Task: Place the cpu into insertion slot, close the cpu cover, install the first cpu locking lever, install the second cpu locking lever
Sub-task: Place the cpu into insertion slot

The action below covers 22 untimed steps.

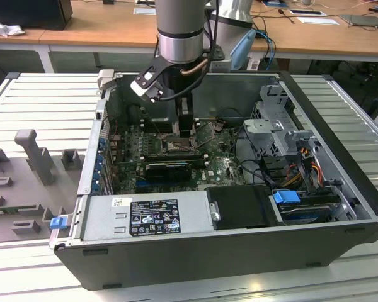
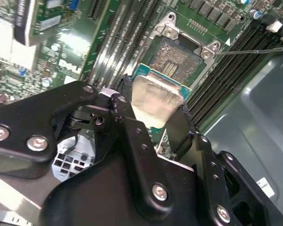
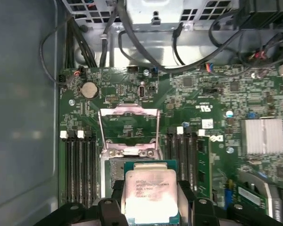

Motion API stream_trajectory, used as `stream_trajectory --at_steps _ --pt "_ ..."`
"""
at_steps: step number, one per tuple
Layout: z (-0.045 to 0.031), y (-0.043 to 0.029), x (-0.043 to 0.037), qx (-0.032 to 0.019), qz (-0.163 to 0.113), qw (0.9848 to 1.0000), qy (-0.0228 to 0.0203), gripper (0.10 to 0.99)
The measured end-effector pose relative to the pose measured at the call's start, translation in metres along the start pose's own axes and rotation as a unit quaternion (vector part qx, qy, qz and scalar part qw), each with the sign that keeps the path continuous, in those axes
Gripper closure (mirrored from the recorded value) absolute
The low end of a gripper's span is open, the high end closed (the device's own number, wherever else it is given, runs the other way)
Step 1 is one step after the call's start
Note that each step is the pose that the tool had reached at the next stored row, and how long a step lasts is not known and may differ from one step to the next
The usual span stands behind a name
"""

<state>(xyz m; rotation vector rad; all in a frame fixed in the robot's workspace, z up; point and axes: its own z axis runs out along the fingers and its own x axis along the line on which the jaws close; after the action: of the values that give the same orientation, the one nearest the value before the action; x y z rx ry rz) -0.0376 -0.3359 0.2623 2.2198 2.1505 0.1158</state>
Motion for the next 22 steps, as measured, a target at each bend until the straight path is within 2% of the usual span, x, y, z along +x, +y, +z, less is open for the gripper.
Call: stream_trajectory --at_steps 3,6,9,14,18,22 --pt "0.0081 -0.0009 0.0044 0.0000 0.000 1.0000 0.0000 0.557" --pt "0.0180 -0.0027 0.0048 0.0000 0.000 1.0000 0.0000 0.557" --pt "0.0247 -0.0058 0.0056 -0.0001 0.000 1.0000 0.0000 0.557" --pt "0.0295 -0.0118 0.0063 -0.0001 0.000 1.0000 0.0006 0.557" --pt "0.0381 -0.0127 0.0081 -0.0001 0.000 1.0000 0.0006 0.557" --pt "0.0436 -0.0135 0.0102 -0.0001 0.000 1.0000 0.0007 0.557"
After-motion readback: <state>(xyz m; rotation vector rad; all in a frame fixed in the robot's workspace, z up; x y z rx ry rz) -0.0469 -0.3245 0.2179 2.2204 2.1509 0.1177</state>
